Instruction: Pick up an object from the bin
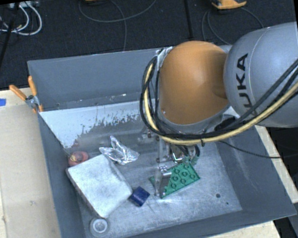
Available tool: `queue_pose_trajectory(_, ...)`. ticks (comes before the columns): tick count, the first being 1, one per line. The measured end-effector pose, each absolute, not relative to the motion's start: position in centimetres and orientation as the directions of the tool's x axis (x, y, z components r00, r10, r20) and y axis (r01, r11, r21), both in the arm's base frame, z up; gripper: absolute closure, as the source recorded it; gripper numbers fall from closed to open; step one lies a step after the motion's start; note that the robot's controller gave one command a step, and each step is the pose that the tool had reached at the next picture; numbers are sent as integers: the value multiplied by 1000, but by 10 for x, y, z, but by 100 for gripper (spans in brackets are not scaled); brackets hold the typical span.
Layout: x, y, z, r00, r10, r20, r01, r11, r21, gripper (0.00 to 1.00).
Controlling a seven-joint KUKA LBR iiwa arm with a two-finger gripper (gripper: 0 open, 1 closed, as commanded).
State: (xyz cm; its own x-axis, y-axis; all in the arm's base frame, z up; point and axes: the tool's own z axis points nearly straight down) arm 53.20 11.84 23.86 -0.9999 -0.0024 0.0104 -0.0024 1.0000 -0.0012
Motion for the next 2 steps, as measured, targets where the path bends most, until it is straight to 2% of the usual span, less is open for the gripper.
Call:
queue_pose_trajectory(1,514,121,70,-975,-223,-6,-223,975,1,0)
queue_pose_trajectory(2,548,106,100,-994,-105,-3,-105,994,0,0)
